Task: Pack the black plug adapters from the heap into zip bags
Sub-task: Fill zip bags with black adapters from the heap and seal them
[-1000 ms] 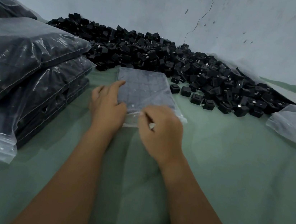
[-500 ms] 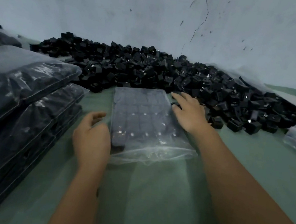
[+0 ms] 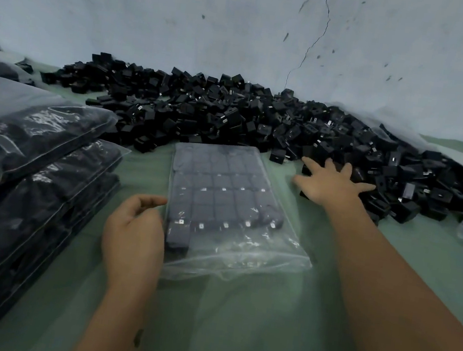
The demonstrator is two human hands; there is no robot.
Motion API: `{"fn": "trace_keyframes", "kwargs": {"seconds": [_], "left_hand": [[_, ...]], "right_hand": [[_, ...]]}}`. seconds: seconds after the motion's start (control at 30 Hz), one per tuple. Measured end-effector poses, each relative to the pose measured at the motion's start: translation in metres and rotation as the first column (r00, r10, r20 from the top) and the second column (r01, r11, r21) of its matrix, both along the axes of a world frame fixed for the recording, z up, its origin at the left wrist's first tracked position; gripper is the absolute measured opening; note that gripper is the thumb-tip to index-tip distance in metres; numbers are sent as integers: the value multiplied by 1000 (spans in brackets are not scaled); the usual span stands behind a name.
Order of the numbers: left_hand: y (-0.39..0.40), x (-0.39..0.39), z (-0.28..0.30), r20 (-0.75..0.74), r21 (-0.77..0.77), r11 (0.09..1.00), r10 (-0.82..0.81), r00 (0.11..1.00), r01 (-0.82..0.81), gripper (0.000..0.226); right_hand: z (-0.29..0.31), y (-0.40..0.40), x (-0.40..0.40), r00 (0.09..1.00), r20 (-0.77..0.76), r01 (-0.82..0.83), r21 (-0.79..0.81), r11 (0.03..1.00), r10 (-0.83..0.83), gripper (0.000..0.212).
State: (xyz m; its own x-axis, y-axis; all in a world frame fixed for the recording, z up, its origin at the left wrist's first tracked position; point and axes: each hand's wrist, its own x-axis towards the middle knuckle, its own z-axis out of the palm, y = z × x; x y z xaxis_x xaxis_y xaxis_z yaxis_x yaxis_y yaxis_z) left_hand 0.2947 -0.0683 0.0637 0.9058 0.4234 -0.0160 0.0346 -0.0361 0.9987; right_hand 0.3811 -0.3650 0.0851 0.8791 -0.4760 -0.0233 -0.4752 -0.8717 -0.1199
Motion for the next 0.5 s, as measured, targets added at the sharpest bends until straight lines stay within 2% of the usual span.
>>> {"fn": "trace_keyframes", "kwargs": {"seconds": [0.2,0.3,0.43,0.5], "left_hand": [[0,2,1,-4,-24,999,-26,1000,26,32],[1,3,0,-21,-15,1000,-25,999,24,31],[1,6,-2,-19,48,997,-61,998,61,31],[1,5,-3,-10,103,990,-95,995,95,30]], "right_hand": [[-6,14,-30,995,86,-45,-81,996,52,56],[-16,26,-53,973,219,-42,-115,993,67,53],[-22,35,-81,914,397,-57,-67,996,80,45],[-23,38,-96,877,475,-80,-20,997,80,49]]}}
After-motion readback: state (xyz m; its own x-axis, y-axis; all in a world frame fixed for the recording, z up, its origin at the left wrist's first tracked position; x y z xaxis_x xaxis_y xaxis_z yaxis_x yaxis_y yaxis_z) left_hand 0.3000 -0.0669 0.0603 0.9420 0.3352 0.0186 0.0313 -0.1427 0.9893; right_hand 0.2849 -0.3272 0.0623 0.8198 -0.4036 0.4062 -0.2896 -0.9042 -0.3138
